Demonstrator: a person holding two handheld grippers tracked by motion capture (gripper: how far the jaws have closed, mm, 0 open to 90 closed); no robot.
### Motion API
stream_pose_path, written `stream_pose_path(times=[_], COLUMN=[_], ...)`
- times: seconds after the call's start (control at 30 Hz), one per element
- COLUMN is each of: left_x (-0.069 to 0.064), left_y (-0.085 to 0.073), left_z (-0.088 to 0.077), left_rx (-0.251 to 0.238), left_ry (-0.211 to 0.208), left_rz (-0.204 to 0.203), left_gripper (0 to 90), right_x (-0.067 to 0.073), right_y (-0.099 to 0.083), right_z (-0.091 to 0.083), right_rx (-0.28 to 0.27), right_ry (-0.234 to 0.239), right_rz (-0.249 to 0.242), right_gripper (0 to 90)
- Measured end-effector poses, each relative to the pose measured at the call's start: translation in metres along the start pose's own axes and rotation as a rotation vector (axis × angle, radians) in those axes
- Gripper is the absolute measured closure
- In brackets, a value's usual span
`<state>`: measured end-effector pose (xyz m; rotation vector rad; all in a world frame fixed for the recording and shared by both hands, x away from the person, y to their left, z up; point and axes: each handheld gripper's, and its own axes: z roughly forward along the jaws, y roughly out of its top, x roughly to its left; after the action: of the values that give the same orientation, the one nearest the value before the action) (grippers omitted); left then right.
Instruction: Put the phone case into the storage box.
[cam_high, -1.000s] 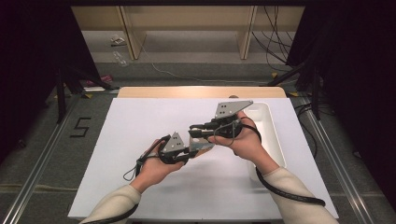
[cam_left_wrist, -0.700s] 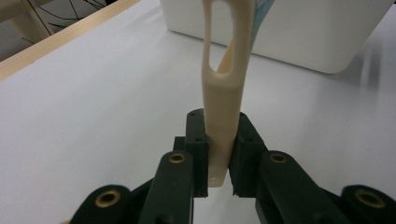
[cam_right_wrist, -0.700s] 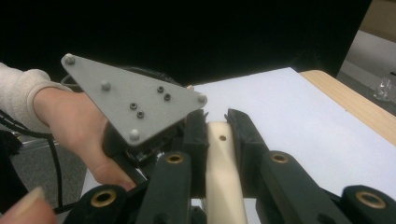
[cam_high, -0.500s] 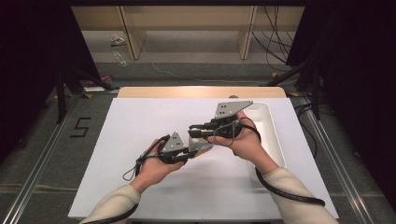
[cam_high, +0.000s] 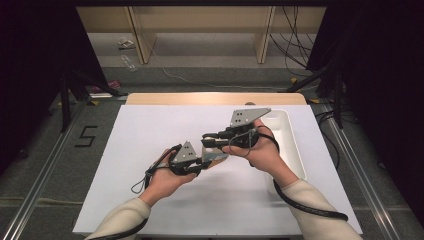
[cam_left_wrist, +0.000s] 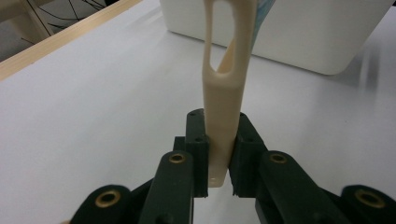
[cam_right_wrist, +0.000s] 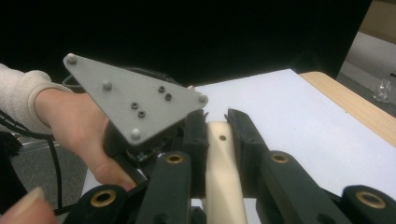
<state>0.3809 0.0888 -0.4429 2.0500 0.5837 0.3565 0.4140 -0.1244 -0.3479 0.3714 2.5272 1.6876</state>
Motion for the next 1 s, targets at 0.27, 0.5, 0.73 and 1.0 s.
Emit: stream_pose_path(times=[0.27,0.5,0.73,1.0], left_x=[0.000,0.000,-0.001,-0.002], left_y=[0.000,0.000,0.001,0.002], left_z=[0.000,-0.001,-0.001,-0.002], left_rx=[0.001,0.000,-0.002,-0.007], left_ry=[-0.001,-0.006,-0.008,-0.006], left_rz=[-0.010,-0.009,-0.005,-0.012], left_gripper=[79.6,79.7,79.8,79.8], right_x=[-0.001,-0.003,-0.006,-0.013], right_y=[-0.001,-0.002,-0.002,-0.005], right_z=[0.000,0.000,-0.001,-0.001], right_rx=[-0.005,-0.019,-0.041,-0.130], right_ry=[0.003,0.013,0.016,-0.005], right_rz=[-0.002,-0.004,-0.001,0.045], right_gripper=[78.8,75.3,62.6,33.9])
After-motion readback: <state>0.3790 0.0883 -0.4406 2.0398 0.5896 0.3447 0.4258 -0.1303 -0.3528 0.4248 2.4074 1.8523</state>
